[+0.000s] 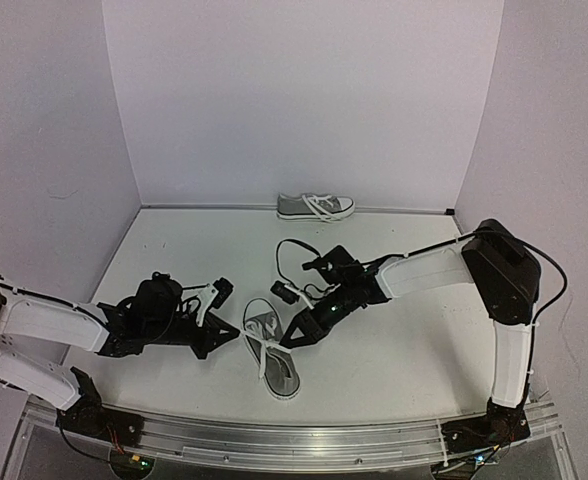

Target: Tie the shoes

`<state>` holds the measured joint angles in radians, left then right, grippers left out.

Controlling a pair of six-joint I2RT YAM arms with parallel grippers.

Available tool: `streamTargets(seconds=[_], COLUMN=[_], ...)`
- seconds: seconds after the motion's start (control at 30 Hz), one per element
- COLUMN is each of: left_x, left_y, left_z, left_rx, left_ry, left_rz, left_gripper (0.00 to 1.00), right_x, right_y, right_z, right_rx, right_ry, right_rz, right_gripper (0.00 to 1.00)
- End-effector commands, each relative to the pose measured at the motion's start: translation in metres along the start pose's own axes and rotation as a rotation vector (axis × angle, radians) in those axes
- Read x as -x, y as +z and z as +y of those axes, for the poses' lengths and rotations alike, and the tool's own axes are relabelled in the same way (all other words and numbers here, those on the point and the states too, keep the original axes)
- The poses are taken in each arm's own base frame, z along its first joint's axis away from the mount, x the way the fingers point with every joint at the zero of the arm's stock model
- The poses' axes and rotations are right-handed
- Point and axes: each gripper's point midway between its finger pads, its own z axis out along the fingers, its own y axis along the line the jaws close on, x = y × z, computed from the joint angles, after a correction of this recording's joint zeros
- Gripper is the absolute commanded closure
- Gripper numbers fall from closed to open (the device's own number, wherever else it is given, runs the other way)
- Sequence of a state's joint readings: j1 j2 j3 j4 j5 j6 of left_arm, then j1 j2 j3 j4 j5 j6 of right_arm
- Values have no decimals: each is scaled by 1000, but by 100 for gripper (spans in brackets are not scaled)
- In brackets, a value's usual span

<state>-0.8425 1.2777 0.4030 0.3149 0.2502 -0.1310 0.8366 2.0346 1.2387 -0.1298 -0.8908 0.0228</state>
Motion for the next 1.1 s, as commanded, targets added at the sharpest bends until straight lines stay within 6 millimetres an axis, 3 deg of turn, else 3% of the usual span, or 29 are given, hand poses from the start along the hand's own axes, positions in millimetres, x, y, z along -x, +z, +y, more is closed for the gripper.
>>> streamTargets(seconds=[0.0, 0.07, 0.2, 0.37, 0.67, 0.83, 0.97, 1.07], left_x=[1, -2, -8, -12, -23, -22, 5, 21], left_y=[-3, -3, -3, -3, 10, 14, 5, 2], left_z=[1, 2, 4, 8, 13, 11, 5, 2], left_rx=[10, 12, 21, 41, 66, 61, 39, 18], left_ry=[-3, -7, -15, -12, 25, 39, 13, -26], left_rz=[-7, 4, 20, 42, 98, 100, -27, -97], left_gripper=[100, 100, 100, 100, 94, 78, 57, 48], right_x=[6, 5, 4, 8, 16, 20, 23, 23], right_y=[-1, -1, -3, -5, -13, -17, -20, -21], right_z=[7, 8, 9, 11, 21, 23, 24, 24], right_rx=[-9, -12, -16, -12, -6, -22, -33, -36], right_ry=[-59, -60, -60, -66, -90, -93, -94, -92], right_rz=[5, 8, 9, 4, -17, -29, -37, -38], right_gripper=[79, 86, 88, 99, 100, 100, 100, 100])
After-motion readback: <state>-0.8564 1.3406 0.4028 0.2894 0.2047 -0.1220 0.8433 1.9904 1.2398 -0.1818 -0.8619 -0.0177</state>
